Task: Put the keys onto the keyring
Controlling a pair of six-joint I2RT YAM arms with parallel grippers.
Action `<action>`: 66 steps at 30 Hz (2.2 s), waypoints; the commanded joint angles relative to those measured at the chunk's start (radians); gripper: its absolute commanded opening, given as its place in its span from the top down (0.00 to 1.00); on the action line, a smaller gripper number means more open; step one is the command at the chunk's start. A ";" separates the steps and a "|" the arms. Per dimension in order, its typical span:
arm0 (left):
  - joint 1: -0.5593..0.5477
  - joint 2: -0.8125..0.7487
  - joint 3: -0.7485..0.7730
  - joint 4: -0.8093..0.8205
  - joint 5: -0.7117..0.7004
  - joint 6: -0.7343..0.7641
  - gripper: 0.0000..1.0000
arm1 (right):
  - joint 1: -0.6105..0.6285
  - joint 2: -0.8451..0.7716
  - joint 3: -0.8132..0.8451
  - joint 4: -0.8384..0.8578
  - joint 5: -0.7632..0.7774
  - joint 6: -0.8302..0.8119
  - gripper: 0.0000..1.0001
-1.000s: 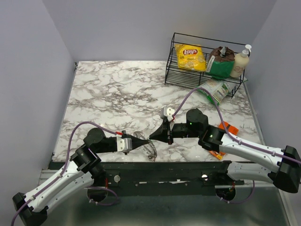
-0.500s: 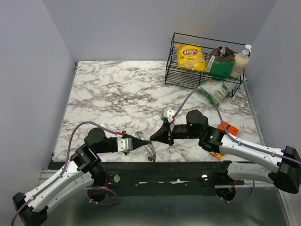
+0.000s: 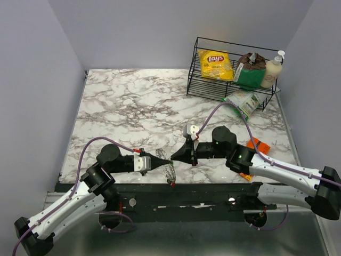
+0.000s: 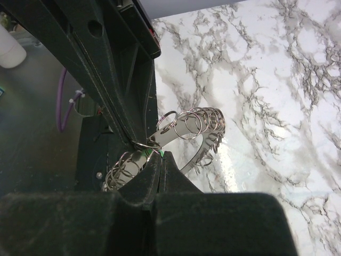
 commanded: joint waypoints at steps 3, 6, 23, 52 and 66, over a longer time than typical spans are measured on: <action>-0.022 -0.036 0.032 0.292 0.103 0.004 1.00 | -0.002 0.012 -0.069 -0.097 0.161 -0.011 0.99; -0.022 -0.036 0.030 0.292 0.100 0.001 1.00 | 0.000 0.000 -0.074 -0.097 0.177 0.023 0.99; -0.022 -0.062 0.014 0.306 0.066 0.001 1.00 | -0.002 0.004 -0.076 -0.106 0.205 0.039 0.99; -0.022 -0.073 0.009 0.306 0.088 -0.005 1.00 | -0.002 0.121 0.096 -0.270 0.200 0.088 0.99; -0.020 -0.104 0.000 0.284 0.065 0.006 1.00 | -0.002 0.104 0.070 -0.257 0.164 0.074 0.99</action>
